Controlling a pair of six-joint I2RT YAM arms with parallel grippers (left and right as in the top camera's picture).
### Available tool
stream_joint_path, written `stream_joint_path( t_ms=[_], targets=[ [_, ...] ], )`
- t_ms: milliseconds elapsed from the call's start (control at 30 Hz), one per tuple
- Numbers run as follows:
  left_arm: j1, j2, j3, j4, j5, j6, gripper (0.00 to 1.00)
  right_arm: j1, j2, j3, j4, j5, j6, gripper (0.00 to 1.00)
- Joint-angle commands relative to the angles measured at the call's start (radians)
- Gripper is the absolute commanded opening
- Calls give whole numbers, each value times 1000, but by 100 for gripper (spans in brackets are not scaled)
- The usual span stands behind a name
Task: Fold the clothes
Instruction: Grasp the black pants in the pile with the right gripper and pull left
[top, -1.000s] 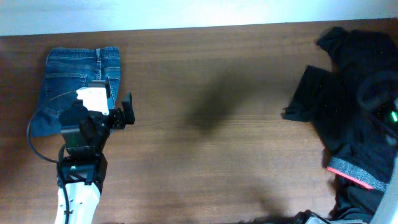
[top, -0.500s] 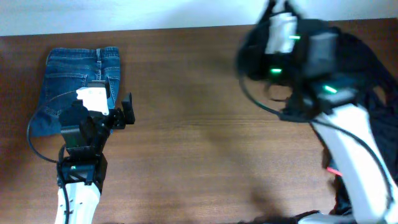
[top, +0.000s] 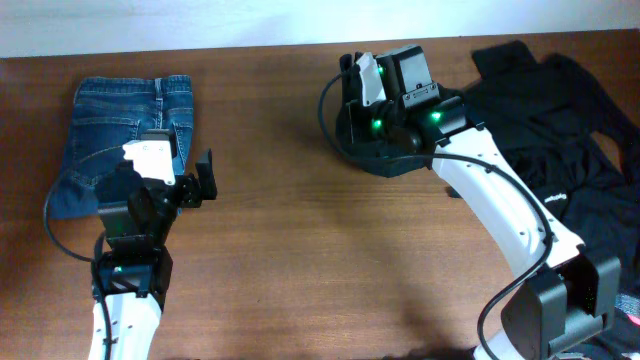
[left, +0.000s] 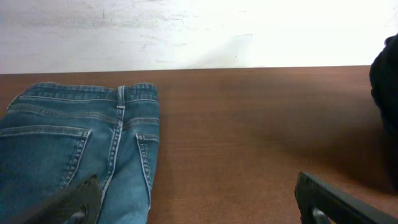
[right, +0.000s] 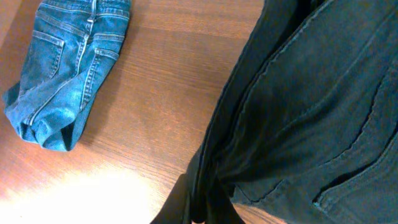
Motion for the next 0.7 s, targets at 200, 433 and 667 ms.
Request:
stream_joint_path(
  t_ms=[200,433,667],
  targets=[
    [2,1,18,4,14,-10,99,80,-20,95,121,-47,-98,4],
    [2,1,18,4,14,-10,99,95,-21,196,304,-47,-4,4],
    [2,1,18,10,14,-10,99,116,-21,213,167,-52,49,4]
  ],
)
